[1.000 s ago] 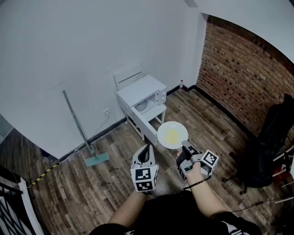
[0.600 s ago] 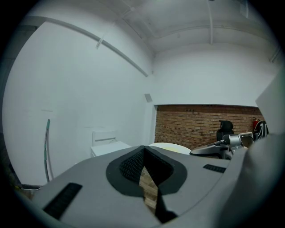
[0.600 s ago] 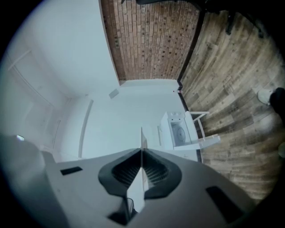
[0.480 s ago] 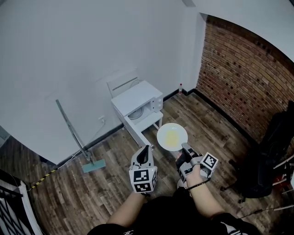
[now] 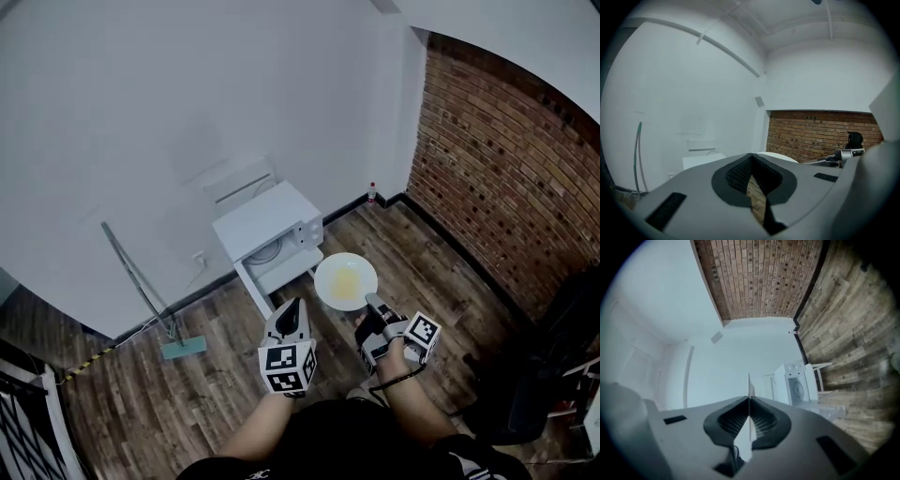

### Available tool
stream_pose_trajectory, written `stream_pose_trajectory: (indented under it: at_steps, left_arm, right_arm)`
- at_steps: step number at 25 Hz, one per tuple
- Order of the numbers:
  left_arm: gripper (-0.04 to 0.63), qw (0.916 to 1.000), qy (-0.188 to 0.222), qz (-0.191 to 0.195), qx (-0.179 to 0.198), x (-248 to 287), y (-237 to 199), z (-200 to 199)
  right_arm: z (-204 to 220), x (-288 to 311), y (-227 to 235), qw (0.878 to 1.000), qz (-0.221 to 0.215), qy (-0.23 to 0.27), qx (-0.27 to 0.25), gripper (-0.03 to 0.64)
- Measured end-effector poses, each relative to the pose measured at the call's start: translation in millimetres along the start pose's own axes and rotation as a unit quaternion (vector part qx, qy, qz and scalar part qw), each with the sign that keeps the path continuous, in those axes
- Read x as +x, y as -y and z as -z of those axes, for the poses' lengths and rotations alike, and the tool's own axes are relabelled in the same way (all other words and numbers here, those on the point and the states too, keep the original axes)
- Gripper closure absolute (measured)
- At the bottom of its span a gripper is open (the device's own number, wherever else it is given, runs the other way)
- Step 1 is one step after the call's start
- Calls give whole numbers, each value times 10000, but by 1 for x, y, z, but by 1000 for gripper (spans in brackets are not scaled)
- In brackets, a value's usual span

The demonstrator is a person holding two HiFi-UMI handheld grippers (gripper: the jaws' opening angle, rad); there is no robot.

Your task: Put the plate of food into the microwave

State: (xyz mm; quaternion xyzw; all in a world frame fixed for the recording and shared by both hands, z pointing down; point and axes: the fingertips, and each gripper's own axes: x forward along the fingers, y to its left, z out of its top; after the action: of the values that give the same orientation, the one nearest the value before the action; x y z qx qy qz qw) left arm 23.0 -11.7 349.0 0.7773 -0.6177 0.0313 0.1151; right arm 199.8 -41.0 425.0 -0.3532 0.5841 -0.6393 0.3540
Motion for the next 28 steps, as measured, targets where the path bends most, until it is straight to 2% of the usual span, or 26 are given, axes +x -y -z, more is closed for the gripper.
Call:
stream_pose_trajectory:
  at_steps: [8,16,22,28]
  left_arm:
    - [598,9976,-10,-683,-143,48,11,5]
    - [598,9897,-181,-1375,-340,59,-39,17]
    - [598,9877,-155,-1453,-564,104,-77,26]
    - [598,9858,72,-1493,-765,169,-136,2]
  right_arm:
    - [-56,47,9,9979,212,-606,-42,593]
    - [-49,111,21,9932,204,-1142,68,594]
    - [-45,164,40,9893,260,-1436,-68,593]
    - [-54,234,37,9867,106,-1598,-285,593]
